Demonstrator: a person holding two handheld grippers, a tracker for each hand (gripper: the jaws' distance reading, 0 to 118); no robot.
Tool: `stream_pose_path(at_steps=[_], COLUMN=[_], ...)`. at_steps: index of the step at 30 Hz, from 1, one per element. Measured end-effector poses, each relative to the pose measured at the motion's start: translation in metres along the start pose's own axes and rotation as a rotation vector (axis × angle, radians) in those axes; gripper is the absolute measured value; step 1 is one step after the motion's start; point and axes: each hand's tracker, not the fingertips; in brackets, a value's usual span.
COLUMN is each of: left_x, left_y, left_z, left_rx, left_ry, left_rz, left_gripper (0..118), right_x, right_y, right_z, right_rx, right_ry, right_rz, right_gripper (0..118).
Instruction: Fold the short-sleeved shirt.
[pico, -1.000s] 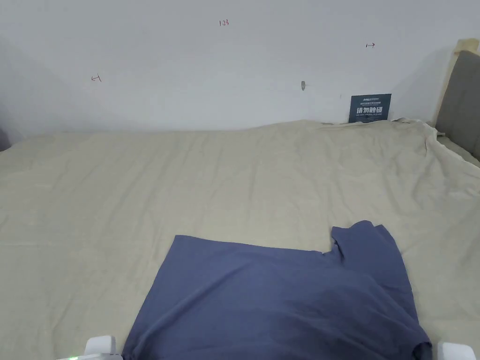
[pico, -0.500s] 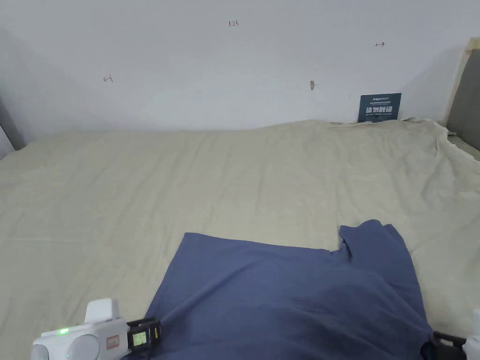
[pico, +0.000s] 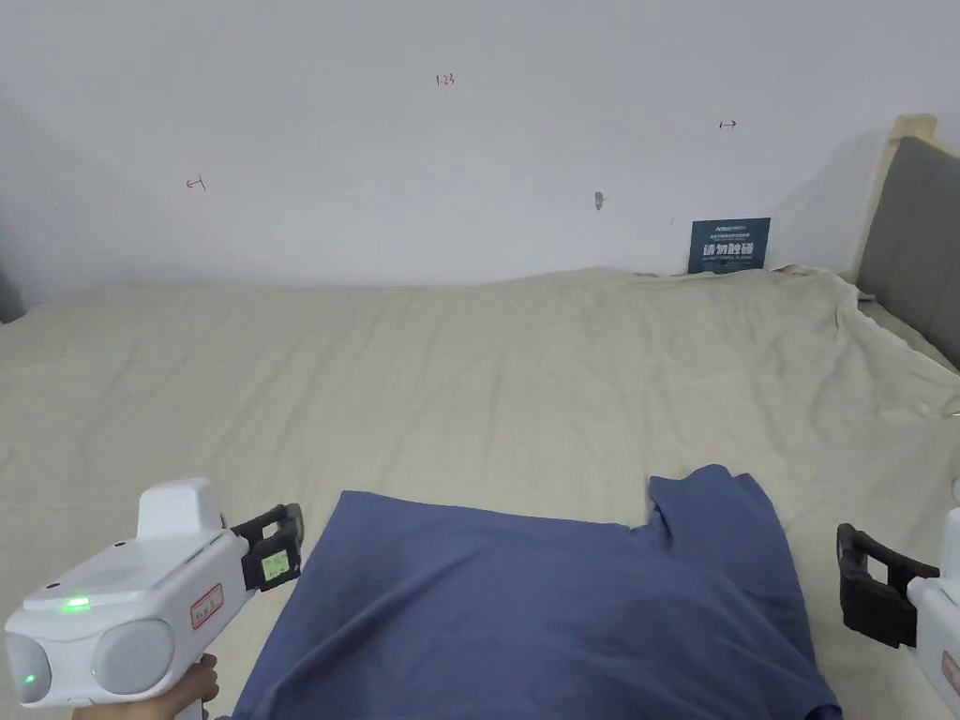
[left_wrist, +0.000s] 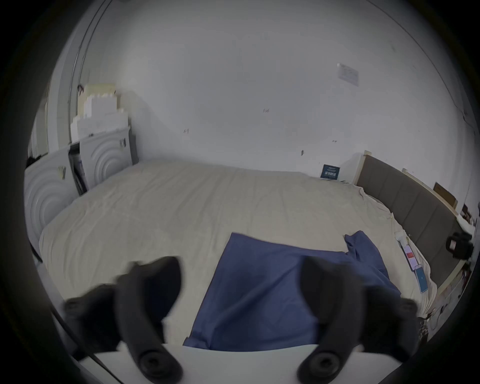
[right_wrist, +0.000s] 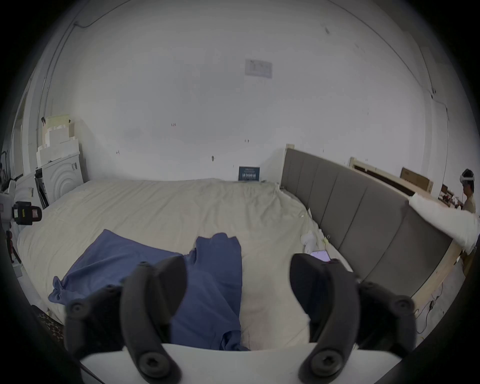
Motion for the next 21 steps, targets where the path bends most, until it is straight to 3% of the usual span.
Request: stream_pose_path(at_steps=[2,3,5,21], left_x=[0.005,0.006,0.007,0.029], left_y=[-0.003,-0.004,-0.007,0.006], left_z=[-0.001,-0.002,-0.005,-0.04], left_rx=[0.002,-0.003,-0.013,-0.055], left_ry=[-0.029,-0.07,-0.093,-0.111], left_rz=[0.013,0.036,0.073,-0.007], left_gripper=[12,0,0,0], right_x=[-0.002,-0.003,-0.01,-0.005], right_y=[-0.001,-0.001,0.0,0.008], right_z=[0.001,0.002,0.007,-0.021], right_rx=[0.02,0.034,0.065,0.118], right_ry=[-0.007,-0.013,-0.012,0.003], right_rz=[0.005,0.007,0.004,-0.018], right_gripper=[9,2,0,0])
